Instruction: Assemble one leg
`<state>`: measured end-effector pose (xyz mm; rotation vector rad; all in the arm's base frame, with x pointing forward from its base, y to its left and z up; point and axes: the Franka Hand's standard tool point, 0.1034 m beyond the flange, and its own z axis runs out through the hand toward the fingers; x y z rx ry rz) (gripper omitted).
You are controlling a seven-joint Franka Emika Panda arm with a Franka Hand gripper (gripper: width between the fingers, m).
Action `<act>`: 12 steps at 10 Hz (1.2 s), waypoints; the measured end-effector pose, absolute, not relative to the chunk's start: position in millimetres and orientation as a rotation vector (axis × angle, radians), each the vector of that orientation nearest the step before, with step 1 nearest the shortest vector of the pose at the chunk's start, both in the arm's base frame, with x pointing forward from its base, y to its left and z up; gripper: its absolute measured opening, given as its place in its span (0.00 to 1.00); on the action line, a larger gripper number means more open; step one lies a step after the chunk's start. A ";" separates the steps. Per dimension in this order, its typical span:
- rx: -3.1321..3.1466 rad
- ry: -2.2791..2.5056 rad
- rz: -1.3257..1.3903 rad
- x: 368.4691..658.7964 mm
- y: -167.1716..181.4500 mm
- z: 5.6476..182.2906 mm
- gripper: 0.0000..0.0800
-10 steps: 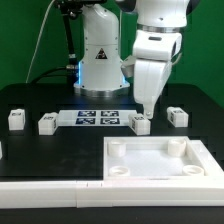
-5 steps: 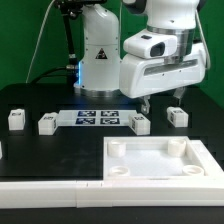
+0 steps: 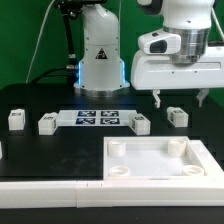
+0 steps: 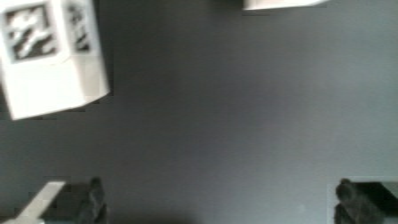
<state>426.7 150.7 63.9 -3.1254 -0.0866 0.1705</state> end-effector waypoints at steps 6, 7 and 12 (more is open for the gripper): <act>-3.113 -0.175 0.160 397.3 184.4 53.0 0.81; -3.113 -0.187 0.169 391.7 186.0 51.2 0.81; -3.126 -0.204 0.249 371.5 179.5 44.0 0.81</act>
Offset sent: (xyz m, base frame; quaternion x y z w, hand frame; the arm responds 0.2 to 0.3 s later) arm -0.0359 0.0317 -0.0201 -0.0091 0.0428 -0.0032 0.9990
